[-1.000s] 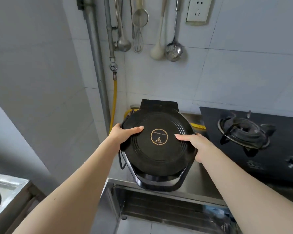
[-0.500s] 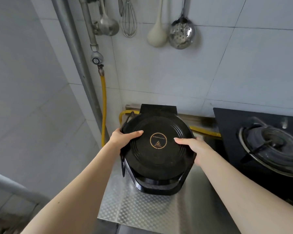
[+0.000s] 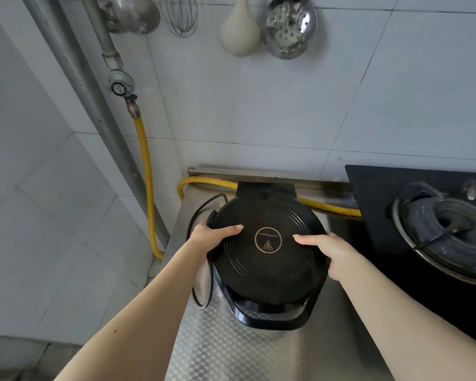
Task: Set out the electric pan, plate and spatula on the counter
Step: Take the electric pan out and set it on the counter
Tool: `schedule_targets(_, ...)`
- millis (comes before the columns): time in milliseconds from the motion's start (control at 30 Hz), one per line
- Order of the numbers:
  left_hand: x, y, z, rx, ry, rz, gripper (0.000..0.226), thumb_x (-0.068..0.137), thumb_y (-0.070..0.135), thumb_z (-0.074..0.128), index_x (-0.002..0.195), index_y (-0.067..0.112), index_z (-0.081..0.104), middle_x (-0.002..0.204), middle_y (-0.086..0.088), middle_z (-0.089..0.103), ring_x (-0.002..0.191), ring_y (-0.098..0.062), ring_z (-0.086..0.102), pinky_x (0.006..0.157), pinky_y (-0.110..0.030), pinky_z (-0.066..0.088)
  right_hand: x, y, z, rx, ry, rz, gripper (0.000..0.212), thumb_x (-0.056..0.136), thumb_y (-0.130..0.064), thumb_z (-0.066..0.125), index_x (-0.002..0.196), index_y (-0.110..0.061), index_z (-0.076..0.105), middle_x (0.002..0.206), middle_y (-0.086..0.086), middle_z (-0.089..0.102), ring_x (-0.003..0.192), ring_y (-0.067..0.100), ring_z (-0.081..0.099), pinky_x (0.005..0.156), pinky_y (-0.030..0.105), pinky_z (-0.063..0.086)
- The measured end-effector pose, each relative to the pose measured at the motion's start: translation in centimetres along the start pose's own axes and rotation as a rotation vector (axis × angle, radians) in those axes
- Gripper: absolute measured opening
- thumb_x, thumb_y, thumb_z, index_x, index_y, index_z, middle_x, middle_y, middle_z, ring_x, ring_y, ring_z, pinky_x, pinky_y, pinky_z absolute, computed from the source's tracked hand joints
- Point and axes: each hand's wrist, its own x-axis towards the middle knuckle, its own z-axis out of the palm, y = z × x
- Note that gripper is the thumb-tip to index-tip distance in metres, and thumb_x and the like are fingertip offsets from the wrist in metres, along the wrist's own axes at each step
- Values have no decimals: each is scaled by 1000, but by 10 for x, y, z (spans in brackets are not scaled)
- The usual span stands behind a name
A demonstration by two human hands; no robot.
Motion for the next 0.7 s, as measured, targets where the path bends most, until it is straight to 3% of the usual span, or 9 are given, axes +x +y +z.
schedule_targets(67, 6, -3, 1, 25, 5, -23, 96, 50, 43, 90, 131, 15, 46, 90, 5, 53, 70, -10, 52, 61, -28, 48, 3, 3, 0, -11, 5, 13, 104, 49, -24, 94, 140, -18, 43, 136, 12, 55, 122, 37, 53, 105, 52, 43)
schedule_targets(200, 16, -4, 0, 85, 11, -48, 94, 53, 47, 88, 132, 17, 45, 93, 5, 52, 70, -10, 50, 51, -25, 42, 10, 6, 4, -33, 14, 37, 100, 52, -26, 93, 139, -16, 44, 135, 13, 56, 120, 37, 54, 104, 51, 44)
schedule_targets(300, 21, -3, -4, 159, 3, -58, 89, 59, 51, 82, 132, 16, 45, 94, 4, 53, 70, -11, 49, 54, -26, 42, 12, 3, 6, -82, 2, 66, 97, 54, -28, 92, 138, -15, 45, 136, 13, 54, 122, 37, 53, 105, 52, 43)
schedule_targets(367, 27, -1, -7, 223, 18, -12, 76, 69, 53, 75, 130, 14, 49, 93, 3, 56, 76, -14, 54, 61, -27, 46, 13, -1, 6, -117, -12, 64, 92, 56, -28, 91, 136, -14, 47, 133, 12, 57, 119, 36, 54, 104, 51, 44)
schedule_targets(433, 32, 3, -10, 270, 54, 64, 56, 83, 47, 64, 125, 12, 54, 91, 2, 60, 86, -18, 58, 73, -31, 49, 15, -9, 6, -149, -12, 23, 77, 61, -31, 89, 129, -13, 55, 113, 8, 65, 102, 29, 61, 94, 44, 49)
schedule_targets(500, 33, 7, -15, 325, 110, 142, 37, 90, 38, 58, 115, 12, 62, 85, 1, 62, 86, -18, 60, 74, -32, 49, 15, -18, 8, -184, -16, -23, 64, 67, -36, 85, 122, -17, 58, 97, 2, 64, 88, 22, 59, 83, 39, 48)
schedule_targets(600, 33, 12, -26, 395, 225, 234, 18, 92, 31, 55, 83, 19, 65, 87, -12, 68, 79, -26, 63, 77, -42, 53, 17, -22, 15, -309, 11, -70, 65, 73, -41, 79, 128, -18, 55, 116, 6, 63, 104, 29, 59, 92, 45, 50)
schedule_targets(700, 35, 21, -38, 364, 311, 286, 17, 93, 27, 53, 91, 17, 67, 77, -8, 64, 64, -21, 55, 64, -37, 51, 16, -24, 22, -364, 66, -74, 65, 76, -44, 75, 131, -17, 52, 126, 10, 60, 113, 34, 57, 98, 51, 48)
